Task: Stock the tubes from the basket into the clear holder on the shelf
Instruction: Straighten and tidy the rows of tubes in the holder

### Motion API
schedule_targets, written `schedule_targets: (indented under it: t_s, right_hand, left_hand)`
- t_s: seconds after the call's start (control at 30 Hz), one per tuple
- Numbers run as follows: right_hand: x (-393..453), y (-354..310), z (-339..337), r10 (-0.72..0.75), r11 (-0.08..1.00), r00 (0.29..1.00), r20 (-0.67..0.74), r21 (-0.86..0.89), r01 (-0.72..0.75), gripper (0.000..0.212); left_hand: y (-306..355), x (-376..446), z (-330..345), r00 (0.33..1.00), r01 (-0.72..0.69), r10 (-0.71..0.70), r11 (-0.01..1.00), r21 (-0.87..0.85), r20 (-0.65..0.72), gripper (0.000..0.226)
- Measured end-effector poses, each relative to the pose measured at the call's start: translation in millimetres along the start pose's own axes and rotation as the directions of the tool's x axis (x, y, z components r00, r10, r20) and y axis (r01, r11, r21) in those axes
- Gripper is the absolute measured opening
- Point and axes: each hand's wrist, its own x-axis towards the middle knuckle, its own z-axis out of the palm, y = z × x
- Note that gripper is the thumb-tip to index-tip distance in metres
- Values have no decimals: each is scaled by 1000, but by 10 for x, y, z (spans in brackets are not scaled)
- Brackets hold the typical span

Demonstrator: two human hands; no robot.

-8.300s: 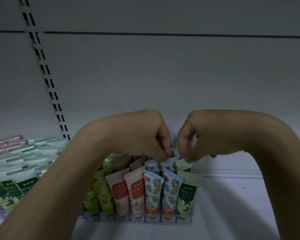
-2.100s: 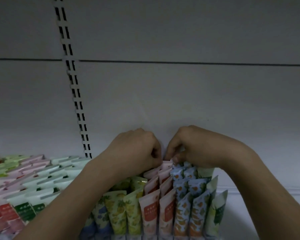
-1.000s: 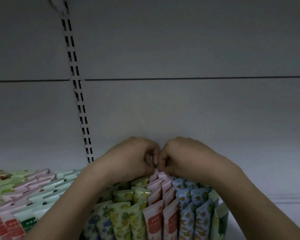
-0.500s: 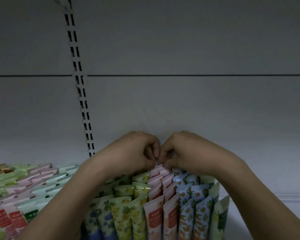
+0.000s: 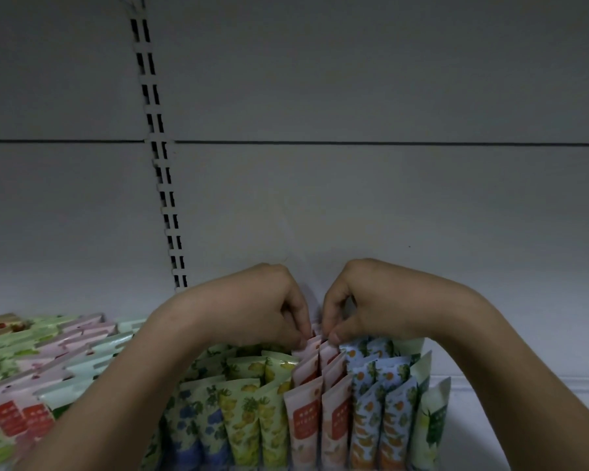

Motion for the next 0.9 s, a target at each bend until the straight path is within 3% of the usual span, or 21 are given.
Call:
schedule_targets:
  t_s: [0.23,0.7,0.9]
  right_hand:
    - [18,-26,35,20,1000,999,-35,-1,-20,6]
    - [10,-50,37,40,999,999,-36,-11,-41,6]
    - [-108,-63,-108,-19,995,999,-32,101,23,8]
  left_hand:
    - [2,40,28,996,-2,12,994,108,-90,8]
    - [-37,37,13,997,-27,31,998,51,-75,10]
    - [22,-40,-61,995,-58,59,998,6,-86,4]
